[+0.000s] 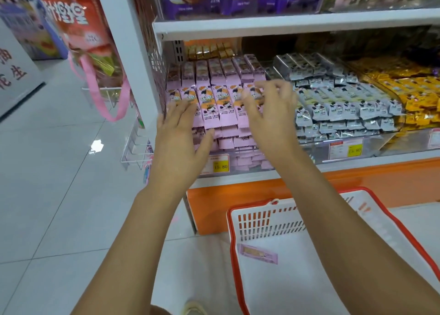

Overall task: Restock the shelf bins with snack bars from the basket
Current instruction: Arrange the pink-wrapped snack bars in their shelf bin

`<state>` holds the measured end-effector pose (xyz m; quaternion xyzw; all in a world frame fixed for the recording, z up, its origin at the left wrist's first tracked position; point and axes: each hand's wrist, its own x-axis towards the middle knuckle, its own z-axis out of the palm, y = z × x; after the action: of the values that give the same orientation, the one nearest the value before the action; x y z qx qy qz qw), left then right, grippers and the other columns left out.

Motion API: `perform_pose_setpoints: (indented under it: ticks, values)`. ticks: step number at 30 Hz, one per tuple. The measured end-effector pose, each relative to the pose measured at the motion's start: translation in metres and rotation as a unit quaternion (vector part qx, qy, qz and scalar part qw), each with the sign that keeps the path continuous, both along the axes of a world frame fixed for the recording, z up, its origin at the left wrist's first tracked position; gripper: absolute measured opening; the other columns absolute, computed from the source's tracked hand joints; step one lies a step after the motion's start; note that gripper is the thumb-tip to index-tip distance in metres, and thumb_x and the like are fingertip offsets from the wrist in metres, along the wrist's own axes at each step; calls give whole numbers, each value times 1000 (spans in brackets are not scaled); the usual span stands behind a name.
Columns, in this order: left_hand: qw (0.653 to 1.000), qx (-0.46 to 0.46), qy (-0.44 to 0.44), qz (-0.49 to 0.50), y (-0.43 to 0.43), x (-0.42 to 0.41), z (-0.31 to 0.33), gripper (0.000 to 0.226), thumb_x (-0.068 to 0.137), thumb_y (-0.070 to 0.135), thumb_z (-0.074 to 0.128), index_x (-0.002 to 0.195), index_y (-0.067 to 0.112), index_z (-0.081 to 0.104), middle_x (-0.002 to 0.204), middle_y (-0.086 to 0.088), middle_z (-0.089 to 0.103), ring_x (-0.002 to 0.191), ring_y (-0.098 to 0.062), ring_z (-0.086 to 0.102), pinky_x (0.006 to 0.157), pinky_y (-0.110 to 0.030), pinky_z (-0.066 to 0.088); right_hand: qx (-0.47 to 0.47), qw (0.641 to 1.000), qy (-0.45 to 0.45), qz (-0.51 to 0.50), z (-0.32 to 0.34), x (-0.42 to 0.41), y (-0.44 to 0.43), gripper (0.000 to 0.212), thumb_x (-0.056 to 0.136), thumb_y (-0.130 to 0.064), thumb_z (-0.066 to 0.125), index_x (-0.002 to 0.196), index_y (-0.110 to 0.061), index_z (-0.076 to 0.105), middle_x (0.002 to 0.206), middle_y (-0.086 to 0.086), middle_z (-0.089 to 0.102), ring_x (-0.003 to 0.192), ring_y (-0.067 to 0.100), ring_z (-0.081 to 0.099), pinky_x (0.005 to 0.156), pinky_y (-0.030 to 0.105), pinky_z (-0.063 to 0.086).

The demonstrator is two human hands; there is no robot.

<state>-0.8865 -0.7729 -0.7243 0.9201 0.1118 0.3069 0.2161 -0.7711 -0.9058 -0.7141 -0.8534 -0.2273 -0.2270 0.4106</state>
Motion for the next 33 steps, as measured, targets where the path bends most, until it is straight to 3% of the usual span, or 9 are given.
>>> perform_pose_setpoints:
  ticks: [2, 4, 8, 12, 15, 17, 24, 29, 33]
  values:
    - [998, 13, -57, -16, -5, -9, 2, 48, 91, 35, 50, 130, 8, 54, 139, -7, 48, 136, -19, 34, 115, -22, 11, 73, 995, -55, 30, -2, -13, -18, 20, 98, -30, 49, 91, -13, 58, 100, 1, 47, 93, -1, 41, 80, 12, 37]
    - [994, 14, -95, -42, -15, -20, 3, 27, 92, 28, 52, 108, 10, 64, 112, -4, 62, 111, -13, 52, 98, -18, 35, 78, 990, -79, 85, -17, -32, -41, 24, 98, -19, 48, 74, -18, 45, 76, -8, 41, 69, -5, 40, 64, 6, 32]
    - [991, 6, 47, -125, -36, -31, -21, 36, 91, 39, 43, 73, 15, 61, 71, 3, 60, 67, -14, 55, 64, -35, 46, -63, 980, -43, 186, -99, -61, -84, 29, 93, -24, 45, 65, -20, 42, 61, -12, 37, 53, 0, 34, 52, 12, 29]
    - [943, 60, 276, -175, -50, -25, -63, 31, 95, 36, 43, 86, 15, 64, 87, -2, 65, 80, -23, 59, 71, -35, 47, -247, 940, 136, 192, -219, -60, -118, 31, 93, -35, 48, 69, -16, 56, 72, -2, 57, 63, 12, 55, 57, 22, 41]
    - [893, 84, 398, -195, -59, -19, -98, 30, 97, 30, 43, 105, 11, 65, 106, -8, 65, 95, -26, 60, 78, -32, 47, -352, 868, 312, 159, -291, -53, -135, 21, 91, -31, 60, 106, -17, 66, 110, -3, 63, 104, 13, 58, 87, 19, 41]
    - [867, 104, 443, -203, -62, -17, -118, 36, 98, 32, 41, 120, 12, 61, 117, -9, 62, 103, -25, 59, 85, -32, 47, -368, 838, 374, 147, -321, -50, -137, 31, 89, -29, 62, 118, -15, 61, 117, 2, 59, 111, 17, 55, 90, 21, 40]
    - [824, 112, 518, -198, -65, -7, -148, 41, 98, 31, 44, 133, 11, 48, 130, -9, 52, 111, -24, 56, 89, -32, 47, -416, 800, 408, 142, -374, -46, -123, 64, 89, -25, 63, 146, -19, 33, 139, 5, 43, 127, 23, 42, 104, 32, 40]
    - [824, 75, 522, -206, -69, -3, -153, 45, 98, 31, 45, 137, 11, 45, 138, -6, 47, 115, -22, 54, 93, -31, 47, -489, 774, 385, 119, -398, -49, -130, 43, 94, -22, 51, 135, -15, 40, 126, 9, 47, 112, 25, 49, 89, 33, 44]
    - [815, 61, 541, -197, -70, -3, -157, 44, 96, 32, 47, 135, 11, 46, 136, -5, 49, 113, -21, 55, 92, -33, 49, -426, 785, 441, 91, -402, -57, -141, 30, 94, -21, 49, 123, -10, 47, 119, 9, 51, 104, 24, 53, 81, 31, 43]
